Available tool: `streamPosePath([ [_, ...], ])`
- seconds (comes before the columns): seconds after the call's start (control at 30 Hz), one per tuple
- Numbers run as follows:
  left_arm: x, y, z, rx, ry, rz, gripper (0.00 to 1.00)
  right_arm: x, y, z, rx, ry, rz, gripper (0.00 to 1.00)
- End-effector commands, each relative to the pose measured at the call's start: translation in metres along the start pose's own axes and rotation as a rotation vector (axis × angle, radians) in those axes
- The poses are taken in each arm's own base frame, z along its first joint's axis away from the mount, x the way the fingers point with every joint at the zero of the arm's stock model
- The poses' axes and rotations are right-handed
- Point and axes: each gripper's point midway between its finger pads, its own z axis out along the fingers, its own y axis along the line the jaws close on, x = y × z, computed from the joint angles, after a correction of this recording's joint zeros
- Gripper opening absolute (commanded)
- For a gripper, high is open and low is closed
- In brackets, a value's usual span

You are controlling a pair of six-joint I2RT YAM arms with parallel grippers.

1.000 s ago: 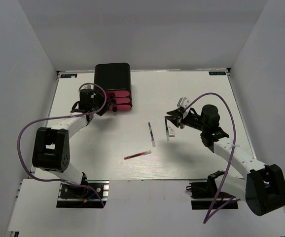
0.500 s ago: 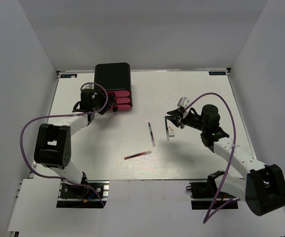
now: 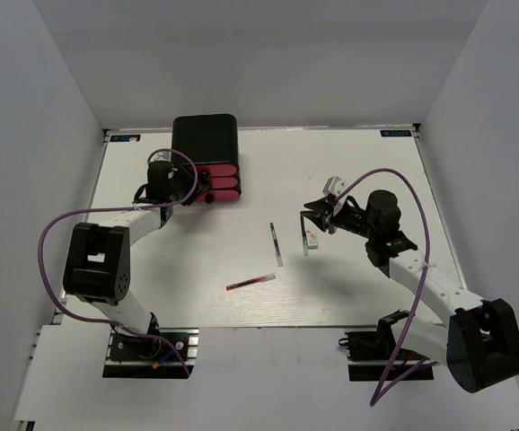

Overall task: Sort the stationery into containers
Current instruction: Open the drawer

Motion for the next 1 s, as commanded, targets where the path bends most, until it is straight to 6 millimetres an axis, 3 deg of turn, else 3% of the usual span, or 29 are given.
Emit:
streamPosePath([
  [0.0,-0.004,-0.002,0.003,0.004,-0.015,0.012,0.29,-0.003,-0.003,-0.002,0.016,-0.013,-0.025,0.31],
  [0.1,-0.004,-0.002,0.000,0.006,-0.017,0.013,0.24,-0.003,-0.003,-0.002,0.015,-0.013,-0.026,0.31],
  [0.43,0.033,0.025,-0.040,-0.042,0.050,0.045,0.22,-0.002,-0.002,-0.001,0.006,-0.011,-0.022,0.31],
  [0.6,0.039,0.027,-0.057,-0.032,0.041,0.048,0.21,-0.004,-0.001,0.000,-0.004,-0.018,-0.026,0.31],
  [0.63,0.039,0.027,-0.057,-0.032,0.041,0.048,0.22,-0.005,-0.001,0.000,-0.007,-0.019,-0.026,0.33],
  [0.77,0.039,0.026,-0.057,-0.038,0.046,0.047,0.55,0.000,0.000,0.001,-0.018,0.000,-0.020,0.45],
  [0.97,0.032,0.020,-0.062,-0.043,0.039,0.058,0.66,0.011,-0.002,0.001,-0.015,0.056,-0.005,0.50],
])
